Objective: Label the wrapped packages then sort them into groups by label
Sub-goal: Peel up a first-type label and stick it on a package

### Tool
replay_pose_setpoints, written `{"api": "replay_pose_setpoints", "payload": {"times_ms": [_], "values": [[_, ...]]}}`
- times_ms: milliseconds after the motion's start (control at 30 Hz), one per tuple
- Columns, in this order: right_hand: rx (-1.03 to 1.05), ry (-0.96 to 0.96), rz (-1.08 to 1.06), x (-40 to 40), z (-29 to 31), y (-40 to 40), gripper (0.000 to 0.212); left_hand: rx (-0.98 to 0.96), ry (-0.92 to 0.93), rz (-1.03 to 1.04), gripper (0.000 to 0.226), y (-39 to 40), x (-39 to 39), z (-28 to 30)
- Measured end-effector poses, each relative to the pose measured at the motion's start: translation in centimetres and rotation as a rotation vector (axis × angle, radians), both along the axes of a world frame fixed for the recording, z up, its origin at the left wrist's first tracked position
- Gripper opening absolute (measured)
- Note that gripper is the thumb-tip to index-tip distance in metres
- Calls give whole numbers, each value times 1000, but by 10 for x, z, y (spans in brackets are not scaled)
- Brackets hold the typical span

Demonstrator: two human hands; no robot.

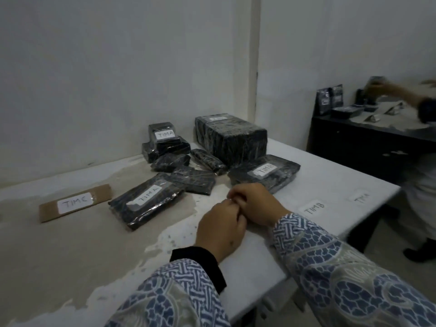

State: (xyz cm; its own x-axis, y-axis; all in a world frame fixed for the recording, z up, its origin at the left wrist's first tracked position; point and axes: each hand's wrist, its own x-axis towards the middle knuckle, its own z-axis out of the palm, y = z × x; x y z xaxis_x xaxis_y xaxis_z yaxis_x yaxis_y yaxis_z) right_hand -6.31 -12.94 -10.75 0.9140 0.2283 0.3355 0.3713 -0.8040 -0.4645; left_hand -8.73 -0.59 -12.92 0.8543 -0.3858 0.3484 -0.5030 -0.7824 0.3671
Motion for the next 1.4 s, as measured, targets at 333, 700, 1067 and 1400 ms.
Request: {"api": "replay_pose_setpoints", "payload": {"times_ms": [333,700,1067,1400], "values": [[-7,-86,-342,-55,-23,-138,15,87,44,-282,37,-83,-20,1],[40,70,-511,-34,-13,-189,21,261,66,-80,44,-137,5,0],[36,24,-562,-29,-19,-239,27,318,52,-143,35,-189,4,3],[197,74,-621,-18,-14,-275,14,256,6,-208,37,-233,11,-2]]}}
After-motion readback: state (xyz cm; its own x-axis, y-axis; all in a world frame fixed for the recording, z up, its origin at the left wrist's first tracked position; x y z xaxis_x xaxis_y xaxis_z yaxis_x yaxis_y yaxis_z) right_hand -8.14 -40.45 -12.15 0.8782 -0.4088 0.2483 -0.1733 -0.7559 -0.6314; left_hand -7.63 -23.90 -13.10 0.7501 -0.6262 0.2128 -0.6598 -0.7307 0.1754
